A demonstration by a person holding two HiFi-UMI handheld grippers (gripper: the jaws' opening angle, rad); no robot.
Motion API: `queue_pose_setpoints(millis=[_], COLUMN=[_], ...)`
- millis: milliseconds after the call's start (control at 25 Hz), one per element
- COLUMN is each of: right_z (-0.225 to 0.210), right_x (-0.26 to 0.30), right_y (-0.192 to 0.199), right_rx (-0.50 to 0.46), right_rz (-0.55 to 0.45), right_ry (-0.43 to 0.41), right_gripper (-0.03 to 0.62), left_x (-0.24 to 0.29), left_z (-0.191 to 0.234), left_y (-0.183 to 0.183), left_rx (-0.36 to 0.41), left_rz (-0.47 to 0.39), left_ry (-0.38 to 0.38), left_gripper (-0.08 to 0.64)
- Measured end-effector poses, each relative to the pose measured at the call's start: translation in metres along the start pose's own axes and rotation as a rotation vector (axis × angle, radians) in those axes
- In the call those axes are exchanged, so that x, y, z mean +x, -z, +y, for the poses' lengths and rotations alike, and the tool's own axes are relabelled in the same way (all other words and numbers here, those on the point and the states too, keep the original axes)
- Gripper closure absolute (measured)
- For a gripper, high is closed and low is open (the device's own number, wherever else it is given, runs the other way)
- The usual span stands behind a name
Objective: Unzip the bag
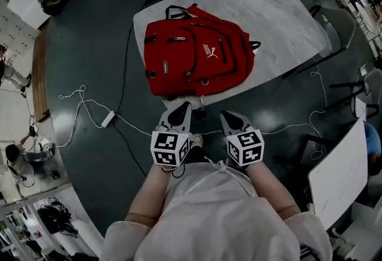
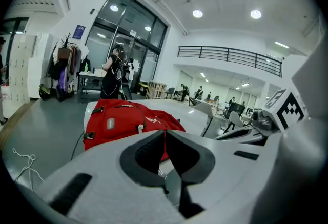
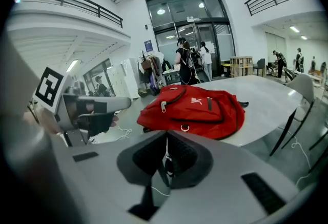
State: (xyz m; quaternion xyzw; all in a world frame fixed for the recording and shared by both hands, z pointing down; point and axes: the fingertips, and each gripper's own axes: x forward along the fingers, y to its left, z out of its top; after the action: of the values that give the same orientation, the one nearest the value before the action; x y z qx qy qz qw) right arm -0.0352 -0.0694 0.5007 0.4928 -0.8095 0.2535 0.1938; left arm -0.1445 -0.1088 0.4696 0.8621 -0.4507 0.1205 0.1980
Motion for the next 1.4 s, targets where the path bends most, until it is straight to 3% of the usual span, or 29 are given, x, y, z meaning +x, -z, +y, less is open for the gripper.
queue_pose_setpoints(millis=[280, 480, 600, 840, 1080, 1280, 1400], right_z=[0.004, 0.005, 0.003, -0.004, -0.007, -0.01, -0.009], right_x=[0.069, 0.108, 0.126, 0.154, 0.165, 0.167, 0.167], right_y=[0.017, 0.045, 0.058, 0.071, 0.081, 0.08, 0.076], right_rx=[0.022, -0.011, -0.013, 0.034, 0.091, 0.036, -0.06], right_rz=[0.149, 0.298, 0.35, 0.406, 0.444, 0.462, 0.479], right_ry=[-0.036, -0.074, -0.083, -0.079, -0.055, -0.007, -0.021], right_gripper=[0.563, 0.56, 0.476, 0.477, 0.488, 0.538, 0.548], left_x=[0.049, 0.081, 0.101, 0.13, 0.141, 0.144, 0.145], left_z=[0.044, 0.053, 0.055, 0.054, 0.058, 0.061, 0.062], left_y=[0.035, 0.062, 0.077, 0.104, 0.12, 0.126, 0.127], left_rx=[0.015, 0.037, 0.027, -0.016, -0.036, -0.091, -0.07], left_rz=[0.05, 0.08, 0.123, 0.245, 0.367, 0.41, 0.417], left_ry=[-0.012, 0.043, 0.082, 0.145, 0.122, 0.128, 0.117], left_gripper=[0.538, 0.538, 0.538, 0.538, 0.538, 0.538, 0.538])
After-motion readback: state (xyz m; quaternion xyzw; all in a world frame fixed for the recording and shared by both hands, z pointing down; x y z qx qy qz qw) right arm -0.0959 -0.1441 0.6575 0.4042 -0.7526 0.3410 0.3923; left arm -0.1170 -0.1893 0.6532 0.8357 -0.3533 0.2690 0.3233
